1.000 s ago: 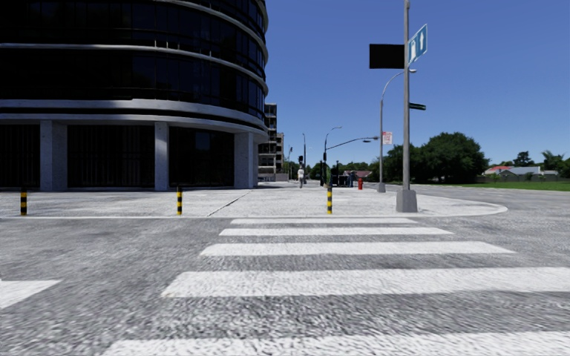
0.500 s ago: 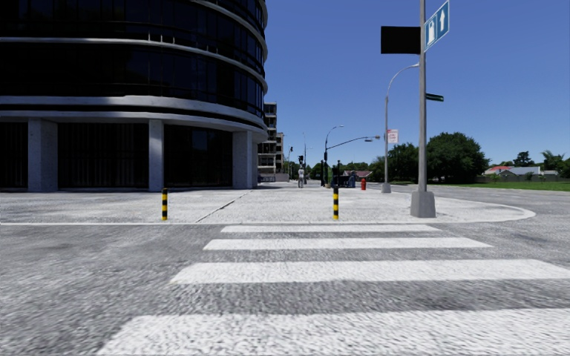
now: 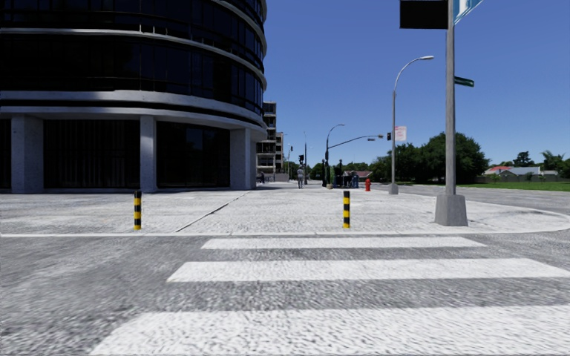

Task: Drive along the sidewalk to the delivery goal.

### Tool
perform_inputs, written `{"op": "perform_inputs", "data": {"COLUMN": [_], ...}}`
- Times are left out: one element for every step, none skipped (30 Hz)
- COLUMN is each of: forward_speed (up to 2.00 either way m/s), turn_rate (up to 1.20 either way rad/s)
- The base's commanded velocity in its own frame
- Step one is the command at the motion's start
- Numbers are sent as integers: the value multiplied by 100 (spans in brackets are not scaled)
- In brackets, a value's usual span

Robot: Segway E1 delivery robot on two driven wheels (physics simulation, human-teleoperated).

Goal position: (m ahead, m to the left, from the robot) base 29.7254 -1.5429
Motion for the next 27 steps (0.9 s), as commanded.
{"op": "perform_inputs", "data": {"forward_speed": [200, 200, 200, 200, 200, 200, 200, 200, 200, 200, 200, 200, 200, 200, 200, 200, 200, 200, 200, 200, 200, 200, 200, 200, 200, 200, 200], "turn_rate": [0, 0, 0, 0, 0, 0, 0, 0, 0, 0, 0, 0, 0, 0, 0, 0, 0, 0, 0, 0, 0, 0, 0, 0, 0, 0, 0]}}
